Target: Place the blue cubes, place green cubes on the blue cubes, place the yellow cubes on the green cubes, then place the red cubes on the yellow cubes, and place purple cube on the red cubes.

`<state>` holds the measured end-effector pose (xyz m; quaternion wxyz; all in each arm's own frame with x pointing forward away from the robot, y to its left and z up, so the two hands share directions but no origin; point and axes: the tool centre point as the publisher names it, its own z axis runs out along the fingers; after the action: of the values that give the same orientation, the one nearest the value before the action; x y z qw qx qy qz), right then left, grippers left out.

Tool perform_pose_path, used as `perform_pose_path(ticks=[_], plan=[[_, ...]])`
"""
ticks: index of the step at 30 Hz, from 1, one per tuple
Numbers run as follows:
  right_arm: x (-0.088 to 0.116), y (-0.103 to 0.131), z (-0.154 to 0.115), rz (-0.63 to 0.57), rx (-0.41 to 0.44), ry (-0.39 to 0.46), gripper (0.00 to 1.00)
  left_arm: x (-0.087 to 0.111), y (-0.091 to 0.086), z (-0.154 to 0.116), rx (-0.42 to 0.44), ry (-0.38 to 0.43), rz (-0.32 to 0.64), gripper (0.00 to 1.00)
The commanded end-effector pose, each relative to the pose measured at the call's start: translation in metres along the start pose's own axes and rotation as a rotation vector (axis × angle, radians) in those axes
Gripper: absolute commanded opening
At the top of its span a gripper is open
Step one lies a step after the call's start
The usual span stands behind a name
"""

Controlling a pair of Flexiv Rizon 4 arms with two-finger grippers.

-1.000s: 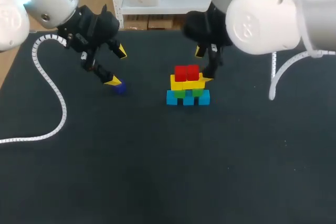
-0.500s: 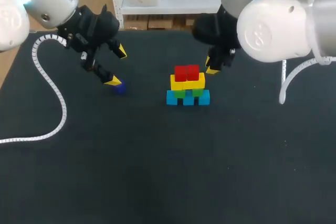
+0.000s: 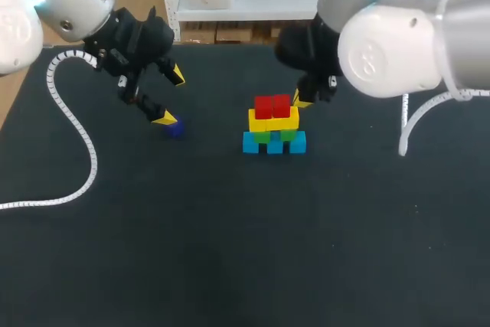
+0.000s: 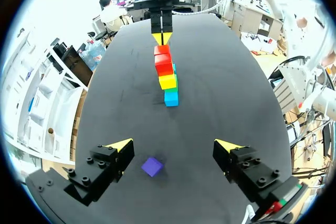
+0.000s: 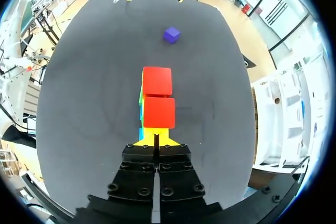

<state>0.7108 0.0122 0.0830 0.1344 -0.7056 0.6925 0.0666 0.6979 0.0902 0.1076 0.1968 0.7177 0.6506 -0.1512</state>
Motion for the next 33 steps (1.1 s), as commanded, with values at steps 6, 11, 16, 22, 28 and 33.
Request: perform_pose_path(ticks=[6,11,16,22,28,33], plan=[[-0.004,-0.004,0.001,-0.002,-0.011,-0.005,0.0,0.001,0.001,0.0,0.001,-0.002,0.003,1.0],[-0.006,-0.004,0.003,-0.004,-0.012,-0.008,0.0,0.001,0.001,0.0,0.001,-0.002,0.003,1.0],[-0.007,-0.004,0.003,-0.006,-0.012,-0.008,0.0,0.001,0.001,0.0,0.001,-0.002,0.003,1.0],[-0.007,-0.004,0.003,-0.007,-0.016,-0.006,0.0,0.001,0.001,0.0,0.001,-0.002,0.003,1.0],[-0.007,-0.001,-0.001,-0.014,-0.017,0.005,0.0,0.001,0.001,0.0,0.001,-0.002,0.003,1.0],[0.003,0.007,-0.015,-0.013,0.005,0.015,1.0,0.001,0.001,0.0,0.001,-0.002,0.003,1.0]])
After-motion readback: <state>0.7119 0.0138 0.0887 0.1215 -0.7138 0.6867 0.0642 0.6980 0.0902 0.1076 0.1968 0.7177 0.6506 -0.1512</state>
